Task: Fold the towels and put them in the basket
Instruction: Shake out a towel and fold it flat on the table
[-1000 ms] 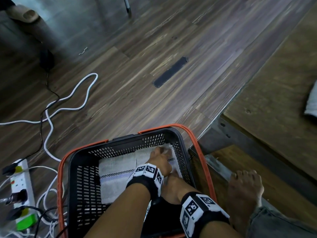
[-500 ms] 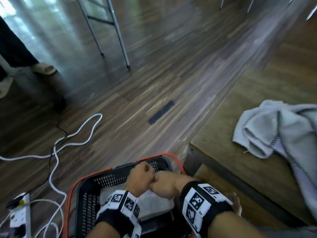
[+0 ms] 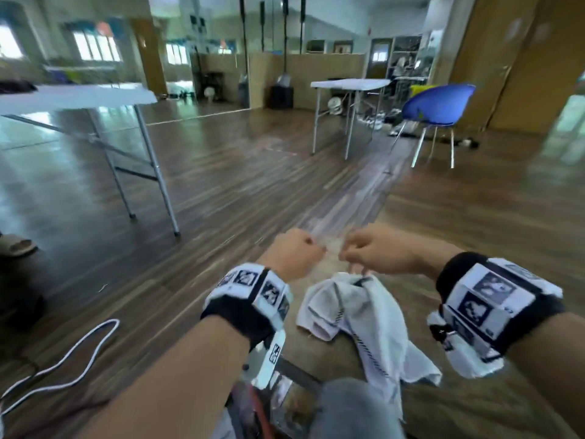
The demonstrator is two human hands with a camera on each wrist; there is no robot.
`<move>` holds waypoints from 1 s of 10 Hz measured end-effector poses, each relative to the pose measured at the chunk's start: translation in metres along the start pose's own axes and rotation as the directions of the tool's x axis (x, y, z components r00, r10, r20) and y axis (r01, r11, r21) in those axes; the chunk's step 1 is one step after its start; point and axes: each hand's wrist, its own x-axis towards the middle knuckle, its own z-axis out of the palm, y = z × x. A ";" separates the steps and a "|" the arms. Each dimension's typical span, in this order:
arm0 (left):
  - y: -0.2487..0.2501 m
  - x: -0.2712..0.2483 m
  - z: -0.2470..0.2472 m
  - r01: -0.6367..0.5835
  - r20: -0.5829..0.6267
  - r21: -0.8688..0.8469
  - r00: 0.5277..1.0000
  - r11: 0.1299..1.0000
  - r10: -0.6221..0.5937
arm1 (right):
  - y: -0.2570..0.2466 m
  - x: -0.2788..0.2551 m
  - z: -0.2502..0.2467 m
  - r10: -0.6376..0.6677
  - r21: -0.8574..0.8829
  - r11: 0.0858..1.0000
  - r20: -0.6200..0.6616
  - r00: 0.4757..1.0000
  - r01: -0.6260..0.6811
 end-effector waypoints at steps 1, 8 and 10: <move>0.047 0.011 0.042 -0.067 0.212 0.178 0.977 0.982 0.028 | 0.057 -0.027 0.008 0.113 -0.026 0.993 -0.016 0.993 -0.113; 0.024 -0.011 0.175 -0.308 0.152 0.368 0.951 0.877 0.270 | 0.170 -0.074 0.114 0.422 0.428 0.868 -0.363 0.830 -0.254; 0.119 0.001 0.180 -0.313 0.026 0.032 0.950 0.949 0.312 | 0.218 -0.112 0.033 0.539 0.712 0.701 -0.565 0.625 0.039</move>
